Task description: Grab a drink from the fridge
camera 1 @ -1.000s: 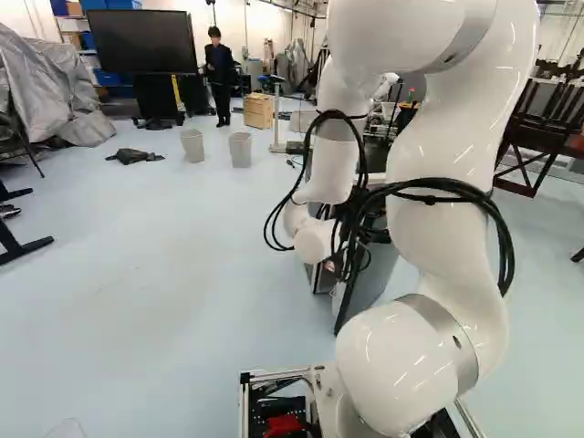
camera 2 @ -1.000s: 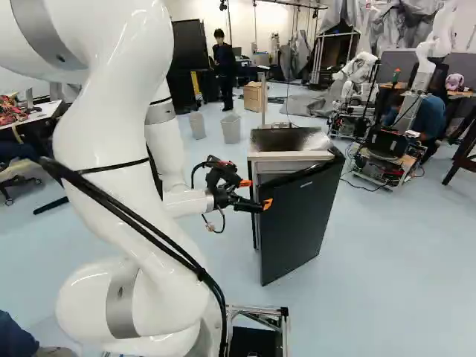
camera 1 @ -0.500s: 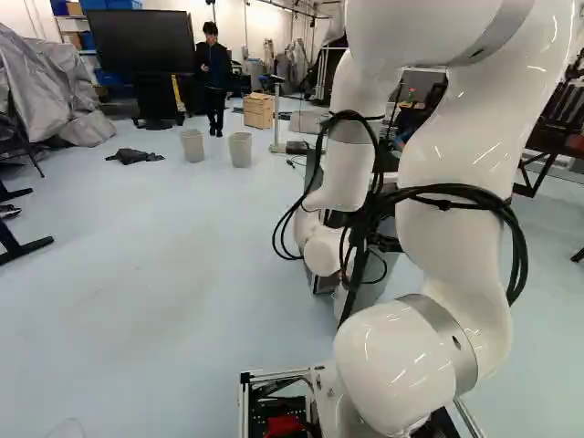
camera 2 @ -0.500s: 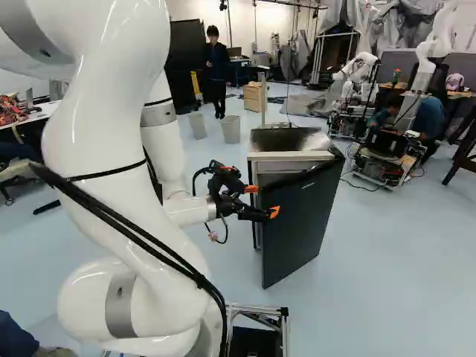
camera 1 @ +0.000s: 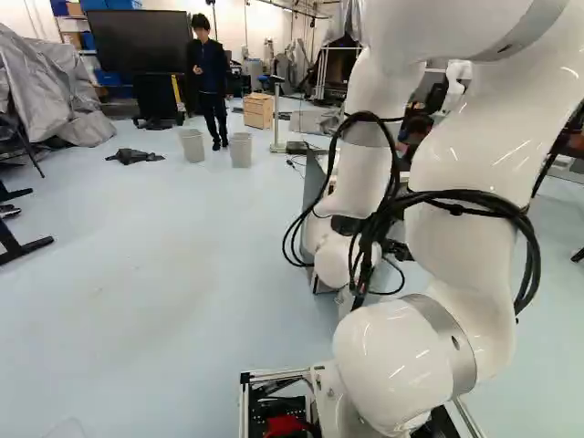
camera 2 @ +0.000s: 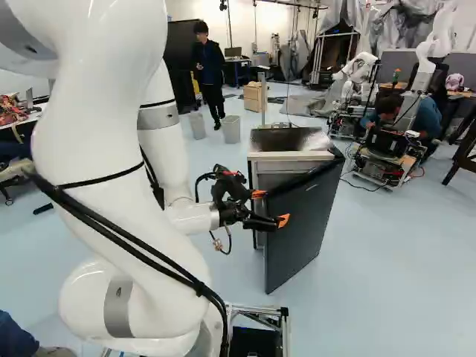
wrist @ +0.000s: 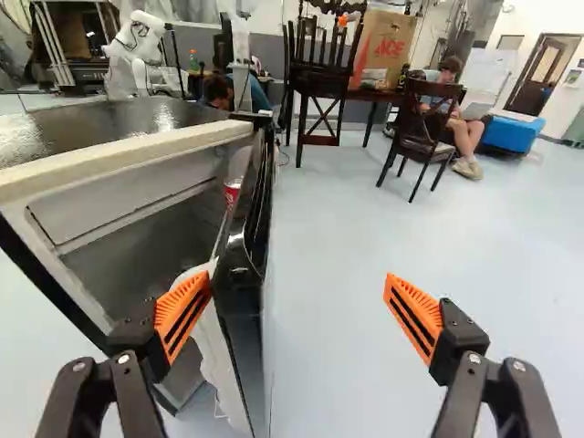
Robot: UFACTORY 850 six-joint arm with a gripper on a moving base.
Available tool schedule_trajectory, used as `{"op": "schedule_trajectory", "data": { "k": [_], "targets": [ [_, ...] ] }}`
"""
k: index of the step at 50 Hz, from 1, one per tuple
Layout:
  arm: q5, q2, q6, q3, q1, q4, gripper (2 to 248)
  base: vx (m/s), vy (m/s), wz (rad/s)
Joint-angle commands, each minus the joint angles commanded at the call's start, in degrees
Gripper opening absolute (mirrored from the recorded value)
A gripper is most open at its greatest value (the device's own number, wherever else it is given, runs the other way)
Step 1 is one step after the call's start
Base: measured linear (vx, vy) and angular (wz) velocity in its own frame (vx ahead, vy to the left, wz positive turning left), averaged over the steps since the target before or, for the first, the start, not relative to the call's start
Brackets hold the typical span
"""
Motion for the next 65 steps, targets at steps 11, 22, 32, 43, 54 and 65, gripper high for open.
{"op": "schedule_trajectory", "data": {
  "k": [11, 22, 32, 43, 54, 65],
  "targets": [
    [0.12, 1.2, 0.0, 1.68, -2.17, 0.0, 247, 0.0, 0.0, 0.0],
    [0.12, 1.81, 0.0, 2.51, -4.93, 0.0, 247, 0.0, 0.0, 0.0],
    [0.48, 2.03, 0.0, 2.82, -7.96, 0.0, 247, 0.0, 0.0, 0.0],
    [1.56, 2.05, 0.0, 2.84, -11.3, 0.0, 247, 0.0, 0.0, 0.0],
    [1.74, 1.79, 0.0, 2.47, -14.99, 0.0, 247, 0.0, 0.0, 0.0],
    [1.74, 1.04, 0.0, 1.44, -19.02, 0.0, 247, 0.0, 0.0, 0.0]
  ]
}}
